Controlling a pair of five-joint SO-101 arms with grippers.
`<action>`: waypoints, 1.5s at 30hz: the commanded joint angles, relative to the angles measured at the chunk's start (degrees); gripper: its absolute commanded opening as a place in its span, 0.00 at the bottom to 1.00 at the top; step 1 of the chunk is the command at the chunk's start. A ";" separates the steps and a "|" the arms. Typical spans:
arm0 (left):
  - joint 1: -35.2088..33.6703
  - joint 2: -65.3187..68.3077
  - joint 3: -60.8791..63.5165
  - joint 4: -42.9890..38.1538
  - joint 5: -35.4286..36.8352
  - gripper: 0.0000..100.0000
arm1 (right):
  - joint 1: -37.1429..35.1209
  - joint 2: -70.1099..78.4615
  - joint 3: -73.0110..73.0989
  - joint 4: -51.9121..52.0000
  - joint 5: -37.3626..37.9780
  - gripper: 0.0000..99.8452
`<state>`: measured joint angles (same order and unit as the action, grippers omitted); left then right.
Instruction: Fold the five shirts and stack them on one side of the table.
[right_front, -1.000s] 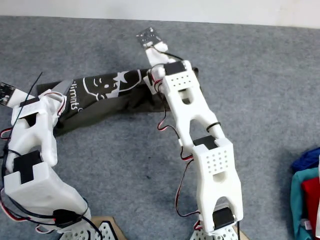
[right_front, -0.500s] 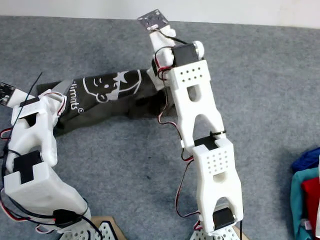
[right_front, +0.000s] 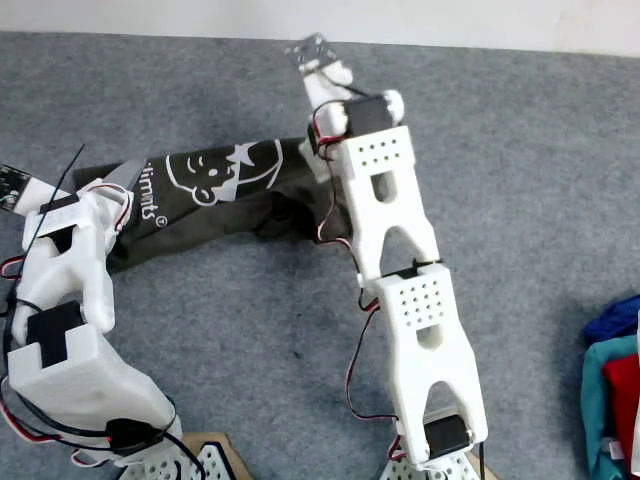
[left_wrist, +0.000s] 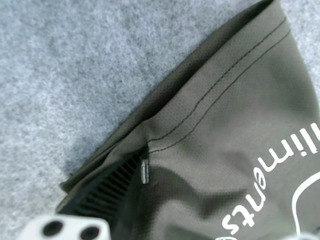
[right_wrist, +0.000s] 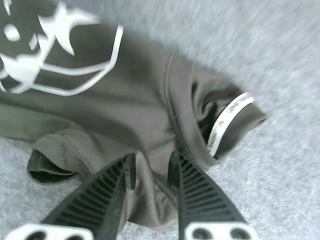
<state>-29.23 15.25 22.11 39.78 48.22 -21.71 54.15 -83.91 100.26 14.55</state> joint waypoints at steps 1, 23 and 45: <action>1.19 0.31 -0.57 -1.05 0.09 0.55 | 0.40 -4.09 1.80 1.19 -0.18 0.12; 1.19 0.31 -0.75 -1.05 0.09 0.55 | -15.16 -63.25 108.26 -37.49 -2.46 0.01; 1.19 0.31 -0.66 -1.05 0.09 0.55 | -0.66 -47.25 97.45 -55.34 -2.81 0.01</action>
<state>-29.23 15.25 22.11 39.78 48.22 -24.35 7.30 18.59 45.76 12.44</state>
